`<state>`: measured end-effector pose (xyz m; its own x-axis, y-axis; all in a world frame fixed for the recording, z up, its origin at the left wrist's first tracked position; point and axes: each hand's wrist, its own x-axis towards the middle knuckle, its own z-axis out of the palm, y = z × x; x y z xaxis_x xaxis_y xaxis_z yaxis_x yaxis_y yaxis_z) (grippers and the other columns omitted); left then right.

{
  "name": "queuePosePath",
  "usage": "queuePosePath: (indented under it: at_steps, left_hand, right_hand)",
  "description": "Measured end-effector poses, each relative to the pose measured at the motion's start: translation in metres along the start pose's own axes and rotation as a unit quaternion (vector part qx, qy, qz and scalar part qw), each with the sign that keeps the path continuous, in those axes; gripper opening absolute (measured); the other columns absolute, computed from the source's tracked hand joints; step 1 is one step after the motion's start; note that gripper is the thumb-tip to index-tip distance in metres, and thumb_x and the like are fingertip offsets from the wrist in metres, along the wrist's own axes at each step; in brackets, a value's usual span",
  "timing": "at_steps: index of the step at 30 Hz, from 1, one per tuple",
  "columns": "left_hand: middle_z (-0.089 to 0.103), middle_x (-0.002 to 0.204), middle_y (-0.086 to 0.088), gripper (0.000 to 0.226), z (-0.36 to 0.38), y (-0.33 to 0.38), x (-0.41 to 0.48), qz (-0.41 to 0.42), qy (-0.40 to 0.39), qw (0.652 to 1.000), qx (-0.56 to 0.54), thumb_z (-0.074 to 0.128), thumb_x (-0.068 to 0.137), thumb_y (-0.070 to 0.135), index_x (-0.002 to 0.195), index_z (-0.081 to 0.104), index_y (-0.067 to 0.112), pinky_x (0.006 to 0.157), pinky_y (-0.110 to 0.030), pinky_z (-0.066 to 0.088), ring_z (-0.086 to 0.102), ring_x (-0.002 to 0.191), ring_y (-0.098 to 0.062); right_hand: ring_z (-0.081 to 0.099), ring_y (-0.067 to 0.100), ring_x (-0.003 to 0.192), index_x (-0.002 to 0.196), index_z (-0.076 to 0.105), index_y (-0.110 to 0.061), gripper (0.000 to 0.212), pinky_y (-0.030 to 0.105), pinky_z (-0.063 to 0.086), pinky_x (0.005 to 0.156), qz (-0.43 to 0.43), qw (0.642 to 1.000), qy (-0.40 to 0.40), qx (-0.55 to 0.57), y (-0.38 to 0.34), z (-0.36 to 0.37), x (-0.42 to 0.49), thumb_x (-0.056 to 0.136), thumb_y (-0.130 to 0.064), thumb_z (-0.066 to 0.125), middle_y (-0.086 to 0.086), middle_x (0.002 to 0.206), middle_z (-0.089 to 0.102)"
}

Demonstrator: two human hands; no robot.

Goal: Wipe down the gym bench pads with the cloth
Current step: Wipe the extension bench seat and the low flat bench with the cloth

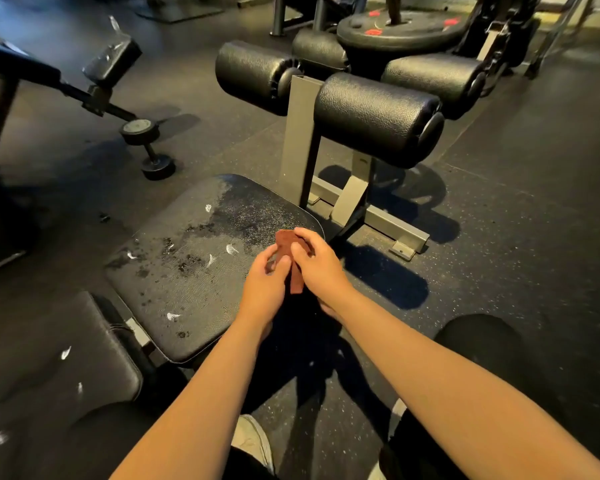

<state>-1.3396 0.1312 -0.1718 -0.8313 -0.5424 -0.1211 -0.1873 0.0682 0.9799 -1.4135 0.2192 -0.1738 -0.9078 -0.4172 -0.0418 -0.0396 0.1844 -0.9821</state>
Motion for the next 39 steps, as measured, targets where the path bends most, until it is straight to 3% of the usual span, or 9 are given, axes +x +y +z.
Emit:
queuePosePath:
  at_steps: [2, 6, 11, 15, 20, 23, 27, 33, 39]
  left_hand:
    - [0.067, 0.116, 0.003, 0.025, -0.003, 0.001, 0.0, -0.005, 0.018, 0.999, -0.033, 0.06, 0.1, 0.014, 0.124, 0.059, 0.024, 0.07, -0.007, 0.048, 0.063, 0.097, -0.002]
    - [0.068, 0.11, 0.001, 0.018, -0.015, 0.0, 0.008, 0.013, 0.054, 0.998, -0.025, 0.063, 0.097, 0.01, 0.112, 0.063, 0.02, 0.072, -0.006, 0.046, 0.062, 0.093, -0.003]
    - [0.067, 0.098, 0.004, 0.02, -0.02, -0.001, 0.012, -0.004, 0.095, 0.992, -0.088, 0.061, 0.099, 0.008, 0.117, 0.062, 0.016, 0.061, -0.006, 0.047, 0.067, 0.083, 0.0]
    - [0.069, 0.095, 0.002, 0.026, -0.025, -0.003, 0.024, -0.07, 0.106, 0.975, -0.184, 0.059, 0.1, 0.007, 0.125, 0.06, 0.014, 0.059, -0.013, 0.052, 0.068, 0.068, 0.004]
    - [0.07, 0.115, 0.002, 0.028, -0.04, -0.021, 0.046, -0.053, 0.078, 0.995, -0.041, 0.051, 0.103, 0.012, 0.125, 0.067, 0.017, 0.079, -0.015, 0.05, 0.066, 0.097, -0.007]
    - [0.072, 0.112, 0.005, 0.034, -0.045, -0.035, 0.053, 0.033, 0.086, 0.985, 0.143, 0.044, 0.098, 0.02, 0.119, 0.07, 0.026, 0.095, -0.036, 0.049, 0.064, 0.106, -0.019]
    - [0.066, 0.122, 0.007, 0.037, -0.042, -0.064, 0.056, 0.115, 0.098, 0.948, 0.282, 0.041, 0.095, 0.023, 0.124, 0.064, 0.027, 0.101, -0.038, 0.039, 0.057, 0.111, -0.023]
    - [0.061, 0.138, 0.001, 0.039, -0.042, -0.069, 0.053, 0.093, 0.131, 0.96, 0.23, 0.037, 0.107, 0.023, 0.138, 0.06, 0.016, 0.111, -0.034, 0.032, 0.047, 0.129, -0.022]
    - [0.067, 0.128, 0.004, 0.047, -0.046, -0.068, 0.056, 0.117, 0.134, 0.971, 0.158, 0.031, 0.101, 0.032, 0.126, 0.068, 0.017, 0.108, -0.041, 0.042, 0.057, 0.119, -0.014]
  right_hand:
    - [0.058, 0.008, 0.114, 0.132, 0.058, -0.032, 0.036, 0.032, 0.052, 0.098, -0.008, 1.0, -0.003, -0.022, -0.002, -0.002, -0.002, 0.098, -0.019, 0.054, -0.007, 0.13, 0.059]
    - [0.051, 0.007, 0.113, 0.125, 0.062, -0.029, 0.033, 0.0, 0.033, 0.08, -0.036, 0.993, 0.011, -0.11, -0.006, -0.007, -0.005, 0.095, -0.016, 0.062, -0.005, 0.126, 0.049]
    - [0.049, 0.016, 0.115, 0.124, 0.06, -0.028, 0.028, 0.033, 0.044, 0.099, -0.063, 0.969, 0.06, -0.232, -0.013, 0.003, 0.004, 0.097, -0.025, 0.06, -0.001, 0.126, 0.043]
    - [0.019, 0.029, 0.148, 0.137, 0.052, -0.032, 0.039, 0.054, 0.019, 0.12, -0.128, 0.925, 0.012, -0.357, 0.003, 0.011, 0.011, 0.099, -0.04, 0.051, -0.001, 0.151, 0.037]
    - [0.028, 0.021, 0.147, 0.151, 0.041, -0.024, 0.048, 0.046, 0.02, 0.123, -0.17, 0.923, -0.157, -0.306, 0.03, 0.03, 0.027, 0.103, -0.025, 0.047, 0.006, 0.155, 0.038]
    - [0.022, 0.025, 0.149, 0.154, 0.037, -0.021, 0.048, 0.041, 0.011, 0.124, -0.193, 0.883, -0.146, -0.403, 0.04, 0.038, 0.038, 0.106, -0.028, 0.043, 0.005, 0.158, 0.035]
    - [0.037, 0.031, 0.141, 0.145, 0.052, -0.018, 0.04, 0.043, 0.026, 0.117, -0.226, 0.868, -0.121, -0.426, 0.044, 0.032, 0.062, 0.106, -0.021, 0.046, 0.009, 0.147, 0.049]
    - [0.034, 0.025, 0.143, 0.143, 0.052, -0.016, 0.041, 0.04, 0.017, 0.122, -0.156, 0.898, -0.022, -0.411, 0.035, 0.033, 0.074, 0.106, -0.029, 0.04, 0.007, 0.147, 0.049]
    - [0.037, 0.019, 0.141, 0.141, 0.054, -0.025, 0.044, 0.04, 0.021, 0.12, -0.277, 0.852, -0.138, -0.423, 0.042, 0.039, 0.05, 0.1, -0.039, 0.049, -0.004, 0.145, 0.052]
